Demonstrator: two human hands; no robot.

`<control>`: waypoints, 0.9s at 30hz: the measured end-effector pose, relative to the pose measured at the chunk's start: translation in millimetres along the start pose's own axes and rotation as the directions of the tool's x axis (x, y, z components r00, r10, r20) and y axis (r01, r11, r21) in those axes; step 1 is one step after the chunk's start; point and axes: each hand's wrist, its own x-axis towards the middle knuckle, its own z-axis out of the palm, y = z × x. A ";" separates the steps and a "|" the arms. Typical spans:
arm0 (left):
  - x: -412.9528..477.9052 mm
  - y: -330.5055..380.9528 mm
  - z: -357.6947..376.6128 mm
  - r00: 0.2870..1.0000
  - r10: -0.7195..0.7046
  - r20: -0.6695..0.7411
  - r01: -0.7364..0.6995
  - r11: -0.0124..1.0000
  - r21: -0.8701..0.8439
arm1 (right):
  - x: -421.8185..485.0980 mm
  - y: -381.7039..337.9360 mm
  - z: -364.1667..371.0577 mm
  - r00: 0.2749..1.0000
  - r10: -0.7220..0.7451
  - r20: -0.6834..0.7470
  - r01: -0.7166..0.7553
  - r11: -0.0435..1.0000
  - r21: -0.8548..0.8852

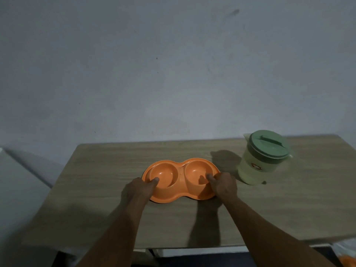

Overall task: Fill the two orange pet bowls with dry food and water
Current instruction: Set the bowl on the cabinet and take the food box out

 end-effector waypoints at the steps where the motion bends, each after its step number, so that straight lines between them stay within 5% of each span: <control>1: 1.6 -0.8 0.6 1.000 0.002 -0.006 -0.002 1.000 -0.001 | 1.9 -1.8 0.4 1.000 -0.004 0.002 0.004 1.000 -0.008; 13: -26.3 -8.6 10.4 0.984 -0.056 -0.172 0.028 0.987 -0.161 | 0.3 10.3 -10.2 0.998 -0.057 -0.014 0.058 0.992 0.108; 27: -84.9 -94.9 -37.1 0.989 0.035 -0.143 -0.038 0.999 -0.019 | -115.7 14.3 4.1 0.996 -0.087 0.012 0.086 0.996 0.033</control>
